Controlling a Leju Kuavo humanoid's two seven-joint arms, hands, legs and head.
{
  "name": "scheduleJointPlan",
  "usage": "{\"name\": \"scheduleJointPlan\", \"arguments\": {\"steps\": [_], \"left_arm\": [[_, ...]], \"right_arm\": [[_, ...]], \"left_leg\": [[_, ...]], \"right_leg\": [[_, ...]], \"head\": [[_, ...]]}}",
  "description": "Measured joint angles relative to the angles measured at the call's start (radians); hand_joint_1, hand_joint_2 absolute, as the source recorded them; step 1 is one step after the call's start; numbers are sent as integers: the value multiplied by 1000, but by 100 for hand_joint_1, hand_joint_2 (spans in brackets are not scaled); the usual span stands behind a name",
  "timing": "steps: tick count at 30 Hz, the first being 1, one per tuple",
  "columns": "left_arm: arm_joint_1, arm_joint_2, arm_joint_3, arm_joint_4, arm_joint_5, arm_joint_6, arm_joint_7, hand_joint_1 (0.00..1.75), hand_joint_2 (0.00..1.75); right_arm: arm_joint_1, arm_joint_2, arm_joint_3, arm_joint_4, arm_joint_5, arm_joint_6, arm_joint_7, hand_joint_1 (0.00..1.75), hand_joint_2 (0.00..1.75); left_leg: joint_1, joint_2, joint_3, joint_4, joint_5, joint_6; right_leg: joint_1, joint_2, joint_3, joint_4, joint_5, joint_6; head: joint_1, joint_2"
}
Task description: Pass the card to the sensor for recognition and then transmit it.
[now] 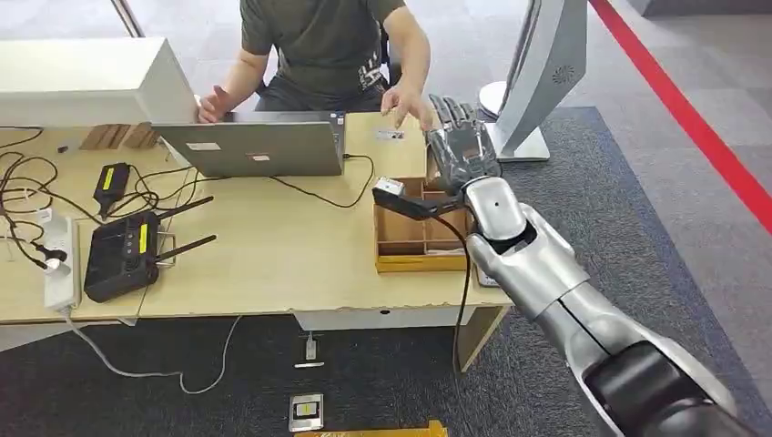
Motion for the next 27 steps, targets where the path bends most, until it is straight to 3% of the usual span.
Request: {"name": "scheduleJointPlan", "arguments": {"steps": [11, 25, 26, 27], "left_arm": [[0, 0, -2, 0, 29, 13, 21, 0, 0], [0, 0, -2, 0, 42, 28, 27, 0, 0], [0, 0, -2, 0, 41, 28, 27, 0, 0], [0, 0, -2, 0, 41, 28, 27, 0, 0]], "right_arm": [[-95, 10, 10, 133, -26, 49, 37, 175, 175], [-201, 84, 55, 264, -90, 20, -12, 175, 175], [-202, 86, 58, 271, -93, 17, -12, 141, 175], [-203, 87, 60, 276, -97, 16, -12, 0, 0]], "left_leg": [[0, 0, 0, 0, 0, 0], [0, 0, 0, 0, 0, 0], [0, 0, 0, 0, 0, 0], [0, 0, 0, 0, 0, 0]], "right_leg": [[0, 0, 0, 0, 0, 0], [1, 0, 0, 0, 0, 0], [1, 0, 0, 0, 0, 0], [1, 0, 0, 0, 0, 0]], "head": [[0, 0], [0, 0], [0, 0], [0, 0]]}}
